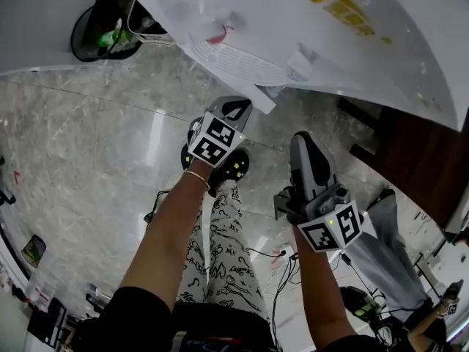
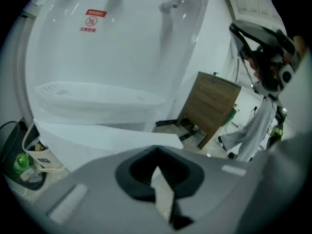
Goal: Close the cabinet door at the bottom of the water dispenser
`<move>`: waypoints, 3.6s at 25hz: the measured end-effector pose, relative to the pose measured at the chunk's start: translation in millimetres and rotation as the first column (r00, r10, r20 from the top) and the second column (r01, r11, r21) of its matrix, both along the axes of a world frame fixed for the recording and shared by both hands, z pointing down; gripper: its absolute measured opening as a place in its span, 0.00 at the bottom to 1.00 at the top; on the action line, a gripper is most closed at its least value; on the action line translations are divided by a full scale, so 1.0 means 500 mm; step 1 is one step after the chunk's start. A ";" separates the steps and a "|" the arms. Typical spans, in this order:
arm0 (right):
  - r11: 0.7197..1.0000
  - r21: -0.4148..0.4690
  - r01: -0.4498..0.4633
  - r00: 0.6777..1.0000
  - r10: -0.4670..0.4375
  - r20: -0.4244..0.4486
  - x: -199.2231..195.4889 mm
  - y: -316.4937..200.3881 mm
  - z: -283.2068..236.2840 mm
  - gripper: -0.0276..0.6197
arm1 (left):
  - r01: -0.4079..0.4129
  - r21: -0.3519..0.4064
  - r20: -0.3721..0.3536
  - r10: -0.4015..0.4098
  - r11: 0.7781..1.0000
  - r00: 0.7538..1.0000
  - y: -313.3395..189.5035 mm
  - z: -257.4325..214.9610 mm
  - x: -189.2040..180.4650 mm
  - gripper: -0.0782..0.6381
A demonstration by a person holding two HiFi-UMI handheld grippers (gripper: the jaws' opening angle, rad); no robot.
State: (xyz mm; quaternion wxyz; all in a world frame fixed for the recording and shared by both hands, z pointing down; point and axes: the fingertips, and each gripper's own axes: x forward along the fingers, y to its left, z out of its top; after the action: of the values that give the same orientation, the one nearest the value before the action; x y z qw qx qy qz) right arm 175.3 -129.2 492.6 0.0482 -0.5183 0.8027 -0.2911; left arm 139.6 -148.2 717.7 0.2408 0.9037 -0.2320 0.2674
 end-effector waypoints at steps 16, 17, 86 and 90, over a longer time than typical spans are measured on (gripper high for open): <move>0.993 -0.044 -0.109 0.994 0.109 -0.015 0.140 0.015 0.053 0.07 | 0.098 0.025 0.074 -0.100 0.995 0.992 -0.099 0.047 0.073 0.11; 0.992 -0.042 -0.118 0.993 0.118 -0.013 0.147 0.012 0.051 0.07 | 0.117 0.018 0.082 -0.119 0.993 0.990 -0.103 0.053 0.068 0.11; 0.946 0.324 0.021 0.999 -0.028 0.018 -0.356 0.805 -0.681 0.07 | 0.042 0.445 -0.360 0.136 0.895 0.923 0.776 -1.100 -0.413 0.11; 0.947 0.322 0.014 1.000 -0.019 0.010 -0.358 0.805 -0.692 0.07 | 0.024 0.423 -0.362 0.144 0.906 0.921 0.757 -1.105 -0.408 0.11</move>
State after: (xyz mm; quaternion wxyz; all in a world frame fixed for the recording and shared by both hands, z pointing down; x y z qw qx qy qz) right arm -3.7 273.3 146.7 0.1350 -0.4948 0.8434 -0.1602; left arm -64.4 230.3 165.4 0.0735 0.9756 -0.2036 0.0358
